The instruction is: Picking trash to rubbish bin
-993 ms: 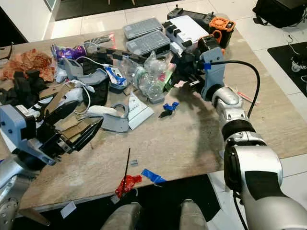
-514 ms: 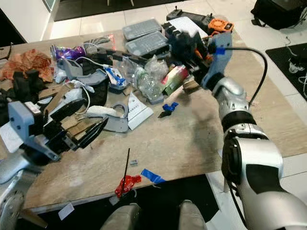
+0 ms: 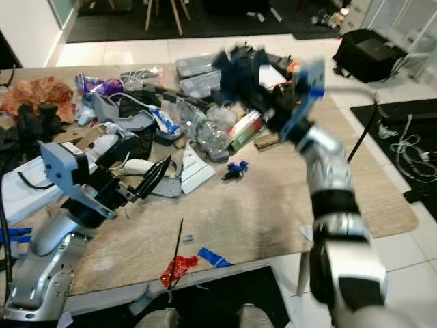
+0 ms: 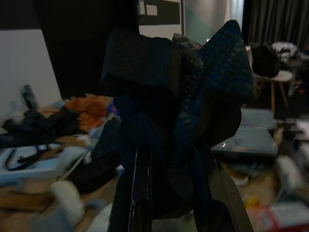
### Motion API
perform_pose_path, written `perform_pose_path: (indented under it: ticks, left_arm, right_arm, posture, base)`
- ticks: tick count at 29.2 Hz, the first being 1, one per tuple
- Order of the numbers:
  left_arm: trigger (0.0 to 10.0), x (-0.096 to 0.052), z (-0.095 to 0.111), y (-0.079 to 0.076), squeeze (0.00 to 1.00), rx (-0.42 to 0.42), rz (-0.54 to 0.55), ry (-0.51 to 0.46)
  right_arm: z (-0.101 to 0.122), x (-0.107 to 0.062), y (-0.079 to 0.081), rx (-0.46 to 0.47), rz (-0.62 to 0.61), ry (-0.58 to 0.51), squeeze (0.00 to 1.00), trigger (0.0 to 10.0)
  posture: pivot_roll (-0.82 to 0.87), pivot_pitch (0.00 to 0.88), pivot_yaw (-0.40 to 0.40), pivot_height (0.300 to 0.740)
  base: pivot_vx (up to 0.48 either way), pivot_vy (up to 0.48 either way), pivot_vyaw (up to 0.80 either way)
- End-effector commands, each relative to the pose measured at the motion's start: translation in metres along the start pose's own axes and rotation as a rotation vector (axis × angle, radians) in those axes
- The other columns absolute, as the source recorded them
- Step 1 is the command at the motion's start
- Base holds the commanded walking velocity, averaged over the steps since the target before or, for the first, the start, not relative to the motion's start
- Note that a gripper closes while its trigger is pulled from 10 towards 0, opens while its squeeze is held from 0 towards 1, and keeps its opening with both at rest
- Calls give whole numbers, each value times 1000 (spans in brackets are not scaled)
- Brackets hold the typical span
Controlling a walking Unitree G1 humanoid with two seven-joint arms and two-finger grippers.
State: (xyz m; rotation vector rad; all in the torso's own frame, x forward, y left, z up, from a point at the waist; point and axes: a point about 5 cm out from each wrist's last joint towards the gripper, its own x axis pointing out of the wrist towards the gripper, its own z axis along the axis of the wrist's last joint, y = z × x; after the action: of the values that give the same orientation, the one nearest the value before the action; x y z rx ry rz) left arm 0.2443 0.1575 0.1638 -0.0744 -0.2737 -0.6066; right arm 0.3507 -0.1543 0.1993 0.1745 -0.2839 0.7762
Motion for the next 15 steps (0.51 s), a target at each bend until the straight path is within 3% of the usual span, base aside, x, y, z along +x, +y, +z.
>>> perform_pose_path:
  ticks: [1,3,5,6,8,15]
  left_arm:
    - [10000,2,-6,2,0,16,44,0]
    - [10000,2,-7,2,0,18,51,-1]
    - [10000,4,-9,6,0,21,94,-13]
    - [10000,5,-11,7,0,27,103,-10]
    - [10000,7,-16,10,0,34,120,2]
    - [10000,14,-25,18,0,60,186,48]
  right_arm:
    - [4,-4,8,4,-58,-39,0,10000]
    - [3,-6,9,8,-71,-43,0,10000]
    - [-5,-14,21,55,-126,-51,0,10000]
    - [-8,-17,23,32,-116,-33,0,10000]
    - [-16,-21,23,16,-113,2,0,10000]
    - [-31,-21,24,104,-181,37,0,10000]
  posture:
    - [38,0,-69,740]
    - [38,0,-69,740]
    - [26,0,-72,740]
    - [22,0,-76,740]
    - [23,0,-72,740]
    - [29,0,-48,740]
  base:
    - [0,0,0]
    - [0,0,0]
    - [0,0,0]
    - [0,0,0]
    - [0,0,0]
    - [0,0,0]
